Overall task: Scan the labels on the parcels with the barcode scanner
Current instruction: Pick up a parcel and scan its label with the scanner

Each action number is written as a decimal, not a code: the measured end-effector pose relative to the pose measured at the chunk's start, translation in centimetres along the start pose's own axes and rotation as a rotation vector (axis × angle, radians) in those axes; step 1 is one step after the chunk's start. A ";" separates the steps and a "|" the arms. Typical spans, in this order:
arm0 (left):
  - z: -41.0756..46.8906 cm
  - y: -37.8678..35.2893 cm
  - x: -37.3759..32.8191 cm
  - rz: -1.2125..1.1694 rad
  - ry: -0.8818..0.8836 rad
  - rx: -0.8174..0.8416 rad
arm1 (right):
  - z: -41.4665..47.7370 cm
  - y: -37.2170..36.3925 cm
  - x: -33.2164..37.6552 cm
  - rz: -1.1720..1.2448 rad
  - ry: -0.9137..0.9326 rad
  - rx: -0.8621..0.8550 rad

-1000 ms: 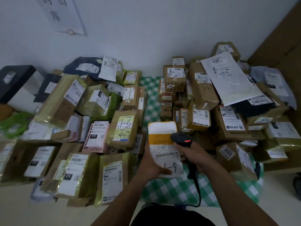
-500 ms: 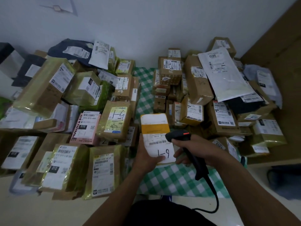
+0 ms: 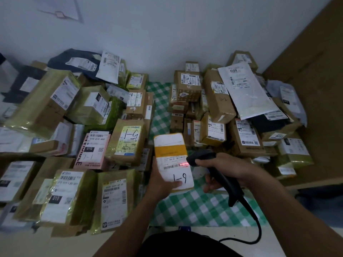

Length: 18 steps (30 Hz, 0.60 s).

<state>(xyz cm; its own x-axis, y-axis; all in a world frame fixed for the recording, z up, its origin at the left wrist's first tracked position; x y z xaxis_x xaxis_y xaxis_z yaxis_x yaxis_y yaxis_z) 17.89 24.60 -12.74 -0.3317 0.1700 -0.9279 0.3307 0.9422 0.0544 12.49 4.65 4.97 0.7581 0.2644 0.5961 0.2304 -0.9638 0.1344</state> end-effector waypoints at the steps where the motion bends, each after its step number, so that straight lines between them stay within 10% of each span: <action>1: 0.2 0.0 0.3 -0.010 -0.011 0.004 | 0.1 0.0 -0.1 -0.006 -0.007 -0.004; 18: -2.9 0.3 -0.9 0.105 0.029 0.078 | 8.3 -2.6 -3.7 0.034 0.085 -0.194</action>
<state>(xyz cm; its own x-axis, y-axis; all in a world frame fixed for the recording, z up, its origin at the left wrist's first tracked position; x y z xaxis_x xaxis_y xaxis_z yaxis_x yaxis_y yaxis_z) 15.71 25.56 -10.79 -0.3169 0.2761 -0.9074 0.4326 0.8934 0.1208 14.13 6.46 -4.20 0.7070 0.2360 0.6667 0.0782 -0.9630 0.2580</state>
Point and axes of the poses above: each hand's wrist, its own z-axis towards the middle knuckle, its own y-axis out of the back of the hand, x = y × z, the point moved 4 cm from there along z, towards the middle knuckle, and after that the axes turned 11 degrees about -z, right-handed, at the moved point
